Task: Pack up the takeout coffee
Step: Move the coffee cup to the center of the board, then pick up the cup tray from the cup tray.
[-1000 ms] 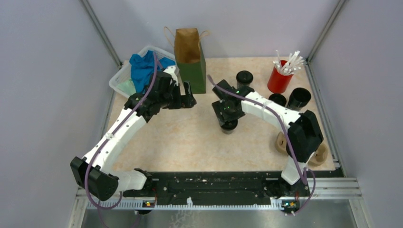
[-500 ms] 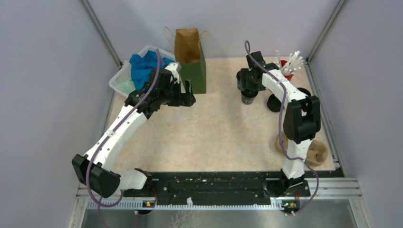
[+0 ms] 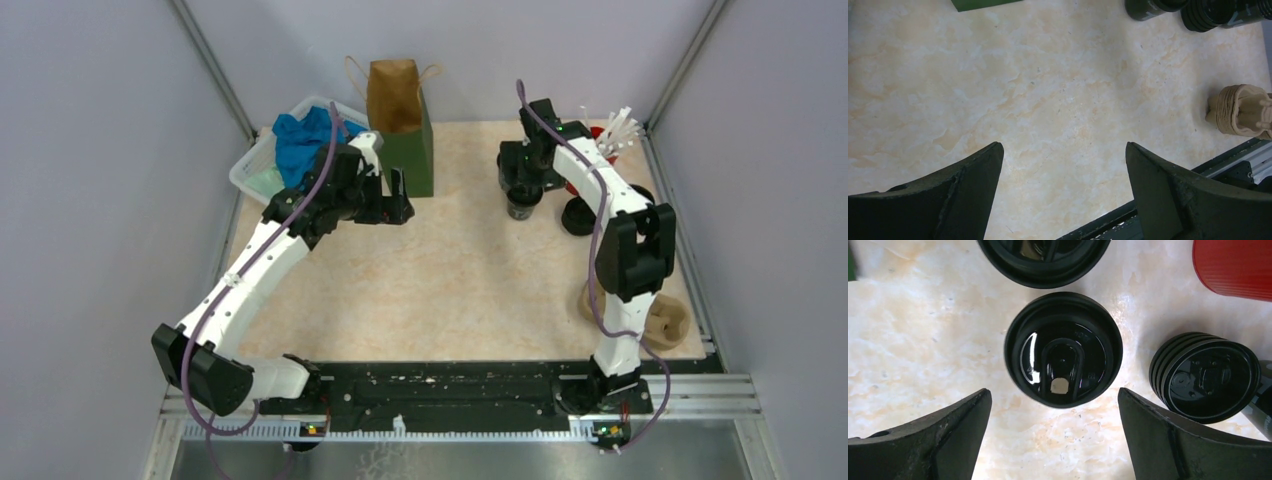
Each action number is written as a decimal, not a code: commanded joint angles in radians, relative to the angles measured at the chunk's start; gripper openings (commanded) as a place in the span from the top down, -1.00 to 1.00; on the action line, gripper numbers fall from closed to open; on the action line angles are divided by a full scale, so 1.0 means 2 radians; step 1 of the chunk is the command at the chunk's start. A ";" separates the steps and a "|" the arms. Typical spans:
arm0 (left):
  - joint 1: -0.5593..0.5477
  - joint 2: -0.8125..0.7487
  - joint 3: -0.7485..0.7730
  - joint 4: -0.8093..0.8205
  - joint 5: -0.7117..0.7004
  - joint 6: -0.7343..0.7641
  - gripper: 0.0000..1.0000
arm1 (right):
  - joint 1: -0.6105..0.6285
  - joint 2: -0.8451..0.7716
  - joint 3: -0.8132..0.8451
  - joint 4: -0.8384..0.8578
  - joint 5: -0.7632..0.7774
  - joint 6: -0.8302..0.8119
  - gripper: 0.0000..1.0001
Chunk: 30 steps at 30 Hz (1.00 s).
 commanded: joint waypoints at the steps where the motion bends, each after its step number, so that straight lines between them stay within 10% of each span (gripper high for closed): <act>1: 0.002 -0.006 0.031 0.017 0.005 -0.015 -0.96 | -0.001 -0.051 0.064 -0.052 -0.023 -0.004 -0.93; 18: 0.047 0.027 0.149 -0.033 0.030 -0.124 -0.96 | 0.010 -0.470 -0.215 -0.095 -0.197 0.092 -0.95; 30: 0.107 0.225 0.375 -0.026 -0.125 0.002 -0.97 | 0.010 -0.536 -0.239 -0.105 -0.211 0.126 -0.95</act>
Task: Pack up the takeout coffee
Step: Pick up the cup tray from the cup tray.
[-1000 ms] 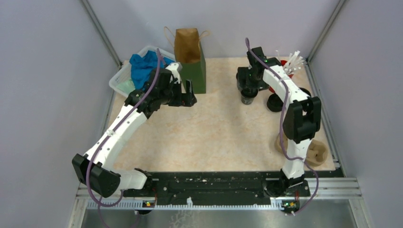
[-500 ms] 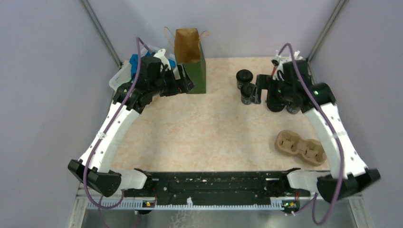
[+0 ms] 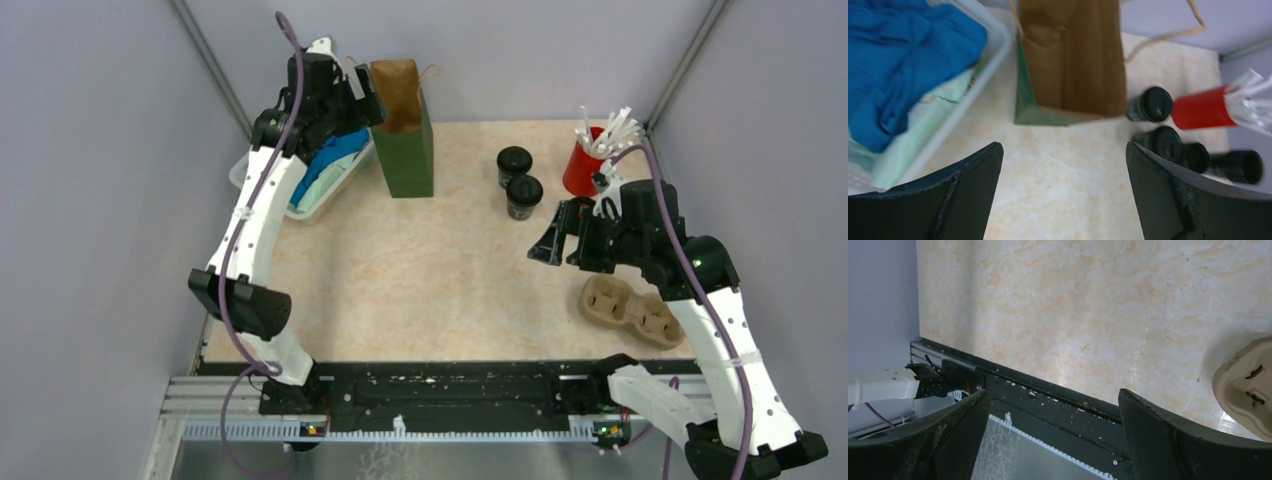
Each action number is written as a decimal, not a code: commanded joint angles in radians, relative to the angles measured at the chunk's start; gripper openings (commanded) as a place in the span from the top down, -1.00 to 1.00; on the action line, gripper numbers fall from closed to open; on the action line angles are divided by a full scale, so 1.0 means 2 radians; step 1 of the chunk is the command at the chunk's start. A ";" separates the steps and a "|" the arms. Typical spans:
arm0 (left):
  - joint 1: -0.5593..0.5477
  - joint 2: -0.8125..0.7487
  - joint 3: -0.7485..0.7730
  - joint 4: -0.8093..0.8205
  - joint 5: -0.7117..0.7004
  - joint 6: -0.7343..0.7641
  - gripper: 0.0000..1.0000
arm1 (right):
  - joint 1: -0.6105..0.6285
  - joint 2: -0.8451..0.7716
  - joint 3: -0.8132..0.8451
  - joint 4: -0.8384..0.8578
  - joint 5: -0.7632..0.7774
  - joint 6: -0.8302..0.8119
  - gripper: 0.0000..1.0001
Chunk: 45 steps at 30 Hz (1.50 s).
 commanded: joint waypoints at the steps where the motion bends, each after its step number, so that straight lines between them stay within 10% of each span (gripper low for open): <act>1: 0.017 0.070 0.074 0.032 -0.098 0.075 -0.96 | 0.003 -0.006 0.017 0.002 0.001 0.010 -0.95; 21: 0.058 0.118 0.048 0.186 0.023 0.045 -0.96 | -0.079 0.139 -0.056 -0.012 0.204 0.024 -0.89; 30: 0.058 -0.010 -0.080 0.175 0.049 0.036 -0.96 | -0.203 0.149 -0.159 0.077 0.077 0.005 -0.10; 45: 0.057 -0.043 -0.115 0.188 0.109 0.049 -0.96 | -0.233 0.148 -0.208 0.096 0.100 -0.006 0.35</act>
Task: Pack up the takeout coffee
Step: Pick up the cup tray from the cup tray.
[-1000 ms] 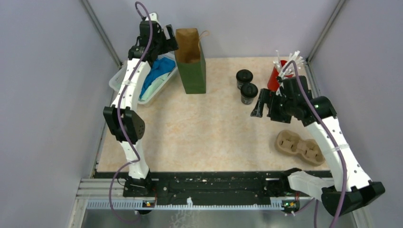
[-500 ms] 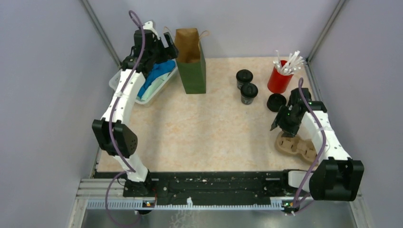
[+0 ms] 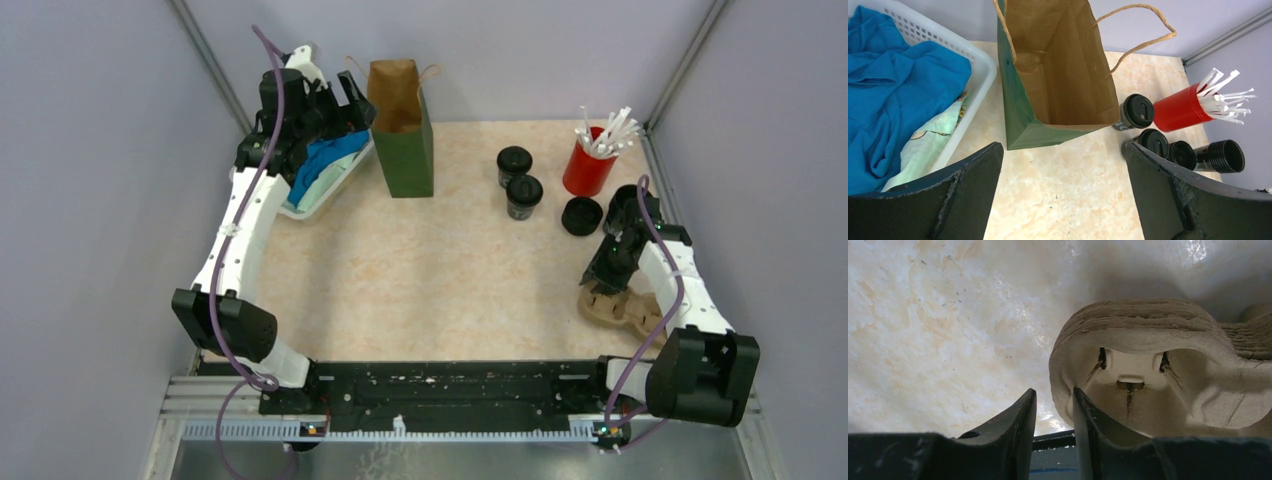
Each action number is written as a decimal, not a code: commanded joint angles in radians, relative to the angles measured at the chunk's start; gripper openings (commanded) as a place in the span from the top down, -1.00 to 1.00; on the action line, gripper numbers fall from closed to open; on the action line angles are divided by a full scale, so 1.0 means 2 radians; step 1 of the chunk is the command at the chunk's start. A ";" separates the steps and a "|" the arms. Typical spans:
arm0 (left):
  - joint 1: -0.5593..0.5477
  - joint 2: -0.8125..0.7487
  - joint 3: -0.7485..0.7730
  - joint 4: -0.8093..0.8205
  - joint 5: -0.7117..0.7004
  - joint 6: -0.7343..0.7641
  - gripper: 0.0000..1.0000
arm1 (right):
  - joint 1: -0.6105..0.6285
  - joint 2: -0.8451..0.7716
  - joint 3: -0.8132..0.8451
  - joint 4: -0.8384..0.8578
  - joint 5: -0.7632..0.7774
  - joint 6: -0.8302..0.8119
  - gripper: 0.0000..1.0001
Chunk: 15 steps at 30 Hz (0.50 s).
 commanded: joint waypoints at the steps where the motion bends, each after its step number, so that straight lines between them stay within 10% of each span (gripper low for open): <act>1: -0.003 0.003 0.006 0.023 0.024 0.005 -0.96 | -0.003 -0.004 -0.007 0.017 0.014 -0.002 0.38; 15: -0.008 0.000 0.001 0.023 0.028 0.002 -0.97 | -0.004 -0.014 -0.008 -0.011 0.038 0.007 0.18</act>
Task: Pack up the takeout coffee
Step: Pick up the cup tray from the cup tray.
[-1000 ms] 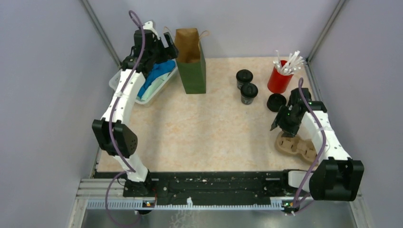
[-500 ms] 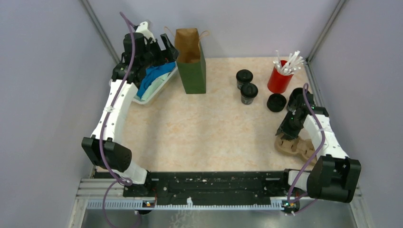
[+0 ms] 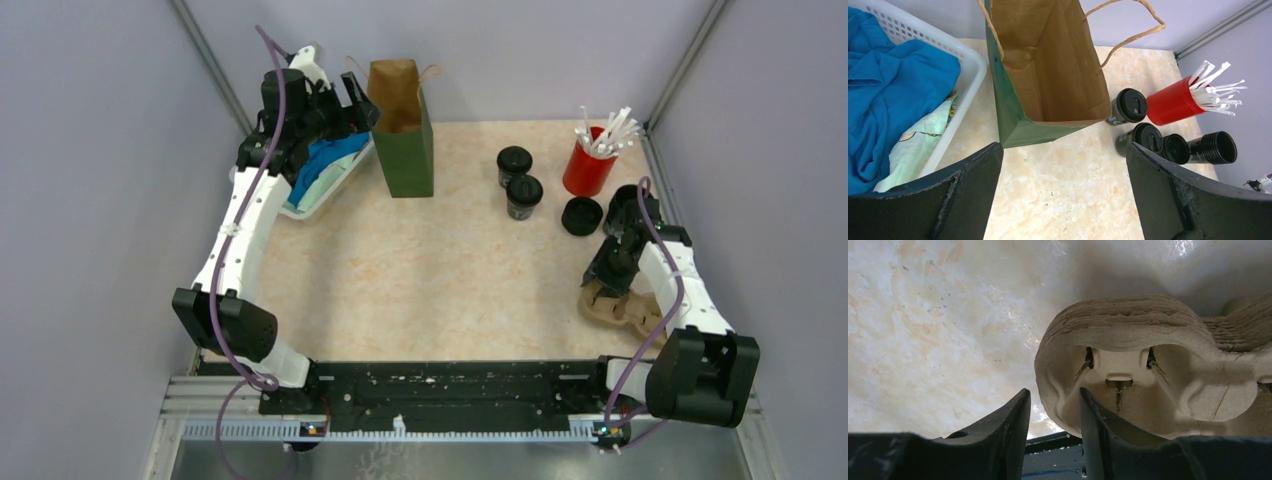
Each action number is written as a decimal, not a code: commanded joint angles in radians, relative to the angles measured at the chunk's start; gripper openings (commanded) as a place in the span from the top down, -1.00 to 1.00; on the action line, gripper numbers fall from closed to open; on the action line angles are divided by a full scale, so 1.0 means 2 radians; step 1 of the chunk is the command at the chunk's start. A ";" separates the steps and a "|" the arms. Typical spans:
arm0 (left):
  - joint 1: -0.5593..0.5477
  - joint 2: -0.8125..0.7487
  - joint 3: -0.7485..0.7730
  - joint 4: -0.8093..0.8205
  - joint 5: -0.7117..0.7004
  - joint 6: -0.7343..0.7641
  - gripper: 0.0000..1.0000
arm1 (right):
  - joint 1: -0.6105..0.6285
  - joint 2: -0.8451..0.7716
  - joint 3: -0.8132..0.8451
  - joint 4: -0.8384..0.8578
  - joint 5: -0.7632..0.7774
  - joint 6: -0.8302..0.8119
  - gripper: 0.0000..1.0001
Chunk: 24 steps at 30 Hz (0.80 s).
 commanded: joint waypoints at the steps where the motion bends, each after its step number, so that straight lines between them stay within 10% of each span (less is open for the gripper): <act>1: -0.005 -0.003 0.001 0.024 0.007 0.001 -0.97 | -0.003 -0.014 -0.008 -0.005 0.015 0.002 0.18; 24: -0.012 -0.010 -0.004 0.025 0.016 -0.002 -0.96 | -0.003 -0.039 -0.020 0.006 0.008 0.004 0.42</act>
